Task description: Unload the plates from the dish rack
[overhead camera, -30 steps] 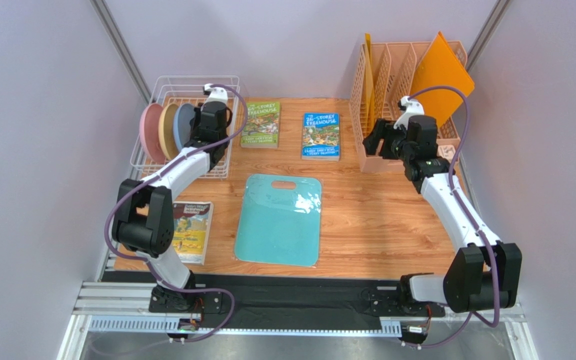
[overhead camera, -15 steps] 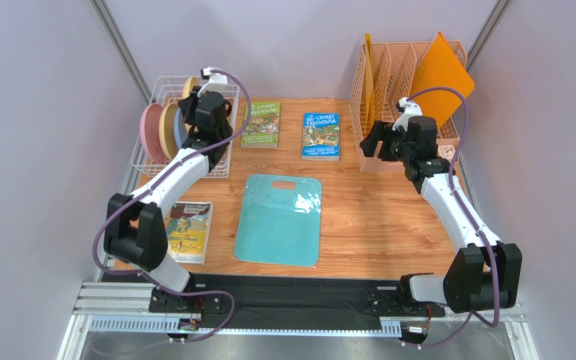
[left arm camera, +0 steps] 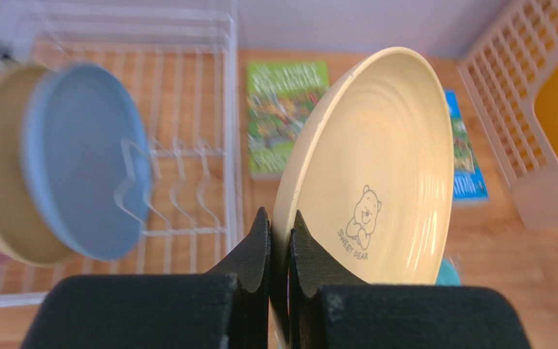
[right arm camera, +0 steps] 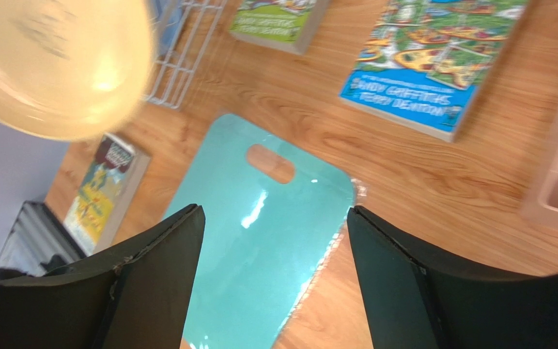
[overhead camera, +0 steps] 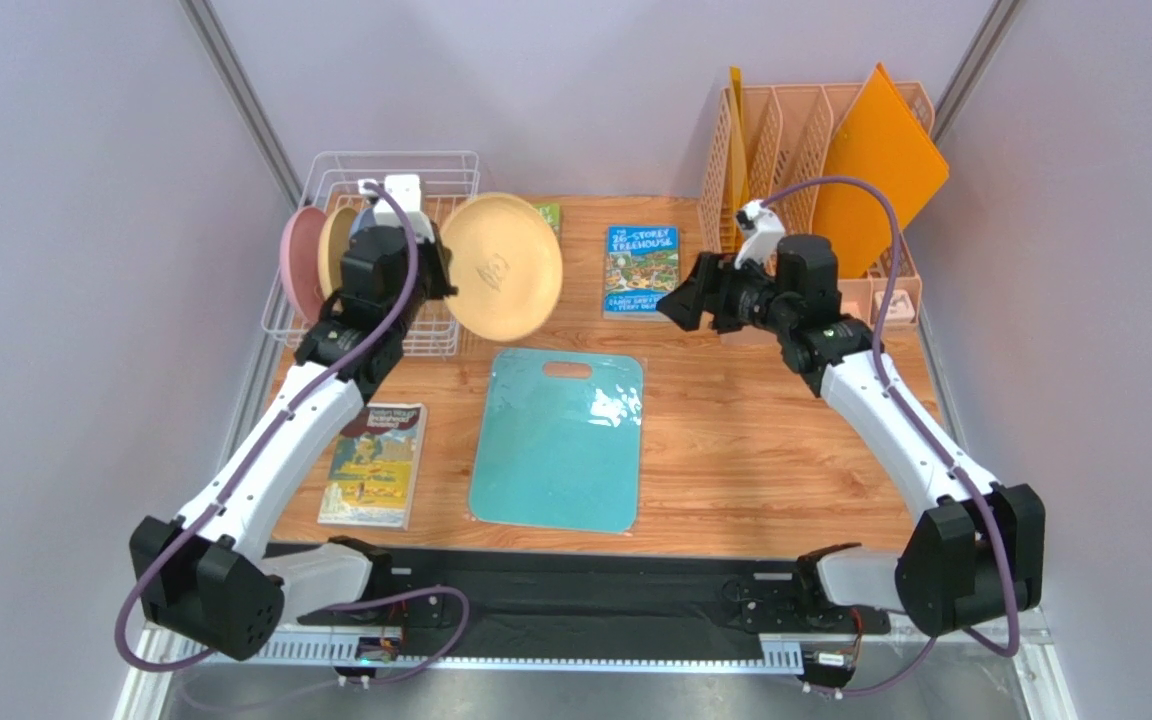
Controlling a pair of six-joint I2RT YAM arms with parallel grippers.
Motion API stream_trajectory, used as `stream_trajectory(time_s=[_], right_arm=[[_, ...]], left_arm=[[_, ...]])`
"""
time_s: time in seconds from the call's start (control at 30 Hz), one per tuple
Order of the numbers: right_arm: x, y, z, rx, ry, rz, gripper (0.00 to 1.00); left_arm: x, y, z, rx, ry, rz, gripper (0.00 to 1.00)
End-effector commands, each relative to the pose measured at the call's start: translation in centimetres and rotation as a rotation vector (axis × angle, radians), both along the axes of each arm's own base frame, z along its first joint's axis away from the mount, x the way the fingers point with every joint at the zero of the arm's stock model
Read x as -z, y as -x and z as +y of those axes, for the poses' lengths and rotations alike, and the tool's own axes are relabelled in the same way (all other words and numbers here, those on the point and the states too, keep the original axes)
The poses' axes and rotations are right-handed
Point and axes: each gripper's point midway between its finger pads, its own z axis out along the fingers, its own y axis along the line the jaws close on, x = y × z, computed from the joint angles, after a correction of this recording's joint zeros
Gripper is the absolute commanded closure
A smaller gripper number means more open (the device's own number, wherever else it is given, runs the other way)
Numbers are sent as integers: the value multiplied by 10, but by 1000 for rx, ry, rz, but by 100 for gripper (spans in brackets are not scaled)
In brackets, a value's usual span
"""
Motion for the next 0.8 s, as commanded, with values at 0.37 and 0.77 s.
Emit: stream_trajectory(time_s=[0.37, 0.77], right_arm=[[9, 19, 88, -143, 8, 21, 24], [40, 9, 98, -145, 33, 83, 39]], left_arm=[[79, 32, -72, 231, 238, 227, 100], [81, 46, -101, 338, 284, 233, 100]])
